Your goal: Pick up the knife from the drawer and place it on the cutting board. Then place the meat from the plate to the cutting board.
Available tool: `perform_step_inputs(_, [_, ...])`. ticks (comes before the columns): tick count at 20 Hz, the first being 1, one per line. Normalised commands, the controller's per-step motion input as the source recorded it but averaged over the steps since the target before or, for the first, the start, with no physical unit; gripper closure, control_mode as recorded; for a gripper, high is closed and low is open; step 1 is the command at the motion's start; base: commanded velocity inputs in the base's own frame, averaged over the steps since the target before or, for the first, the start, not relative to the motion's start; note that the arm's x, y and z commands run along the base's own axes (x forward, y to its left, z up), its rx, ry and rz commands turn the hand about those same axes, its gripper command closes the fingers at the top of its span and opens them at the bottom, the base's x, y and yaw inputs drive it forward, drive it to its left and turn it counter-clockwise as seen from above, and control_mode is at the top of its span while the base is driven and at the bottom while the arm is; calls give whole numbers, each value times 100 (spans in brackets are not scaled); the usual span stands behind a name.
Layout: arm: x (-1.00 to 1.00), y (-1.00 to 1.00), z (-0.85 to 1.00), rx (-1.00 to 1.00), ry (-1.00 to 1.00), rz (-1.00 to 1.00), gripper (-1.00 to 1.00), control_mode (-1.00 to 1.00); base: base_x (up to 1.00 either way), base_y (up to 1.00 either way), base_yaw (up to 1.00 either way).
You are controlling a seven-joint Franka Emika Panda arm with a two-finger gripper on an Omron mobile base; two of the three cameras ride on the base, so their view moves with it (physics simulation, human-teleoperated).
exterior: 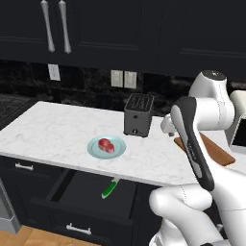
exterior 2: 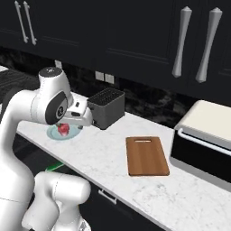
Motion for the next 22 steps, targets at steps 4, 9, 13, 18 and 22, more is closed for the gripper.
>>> perform_step_inputs(4, [0, 0, 0, 0, 0, 0, -100, 100, -1, 0, 31])
perform_step_inputs(9, [0, 0, 0, 0, 0, 0, -100, 100, -1, 0, 15])
perform_step_inputs(13, [0, 9, -9, 0, -2, -1, -100, -100, 0, 0, 0])
perform_step_inputs(18, [0, 73, -60, -2, -11, -6, -100, -100, 0, 0, 0])
perform_step_inputs(22, [-2, 98, -81, -2, -7, -9, -100, -100, 0, 0, 0])
